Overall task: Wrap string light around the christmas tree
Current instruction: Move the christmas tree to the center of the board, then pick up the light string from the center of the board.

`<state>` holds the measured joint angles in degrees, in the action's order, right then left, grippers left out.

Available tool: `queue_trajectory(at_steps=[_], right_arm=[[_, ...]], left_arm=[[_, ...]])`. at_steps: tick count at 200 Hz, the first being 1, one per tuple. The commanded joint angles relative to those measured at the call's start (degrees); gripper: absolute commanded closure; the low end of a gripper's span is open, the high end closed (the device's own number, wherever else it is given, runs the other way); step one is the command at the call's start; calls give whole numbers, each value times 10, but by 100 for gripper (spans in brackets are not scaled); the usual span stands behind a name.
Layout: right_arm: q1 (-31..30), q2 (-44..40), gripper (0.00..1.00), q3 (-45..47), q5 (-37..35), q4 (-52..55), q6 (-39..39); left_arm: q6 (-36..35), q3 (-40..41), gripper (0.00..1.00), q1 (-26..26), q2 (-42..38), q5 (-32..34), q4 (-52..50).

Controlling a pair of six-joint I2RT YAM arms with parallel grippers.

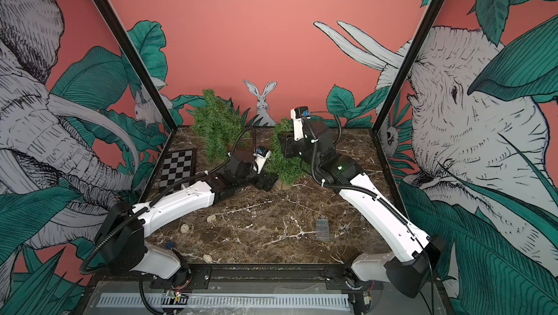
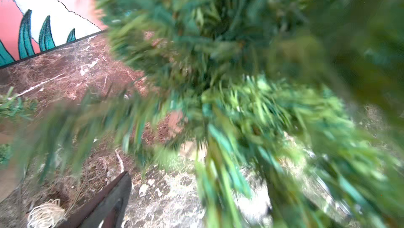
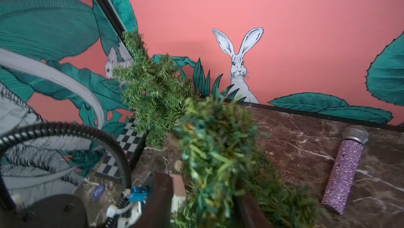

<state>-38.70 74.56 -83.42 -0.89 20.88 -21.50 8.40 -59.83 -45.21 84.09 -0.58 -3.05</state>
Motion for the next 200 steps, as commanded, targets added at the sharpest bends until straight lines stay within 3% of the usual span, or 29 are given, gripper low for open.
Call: queue_trajectory(at_steps=[1,57,122,200], right_arm=[[-3,-31,38,-26,39,56,3],[4,-109,12,-11,73,167,-3],[52,-159,11,38,96,183,-34],[160,-225,14,193,113,160,-100]], left_arm=[[-7,0,2,1,-24,0,-9],[-2,-8,1,3,-21,-15,-10],[6,-34,1,2,2,-37,-16],[40,29,5,2,-92,-10,-98]])
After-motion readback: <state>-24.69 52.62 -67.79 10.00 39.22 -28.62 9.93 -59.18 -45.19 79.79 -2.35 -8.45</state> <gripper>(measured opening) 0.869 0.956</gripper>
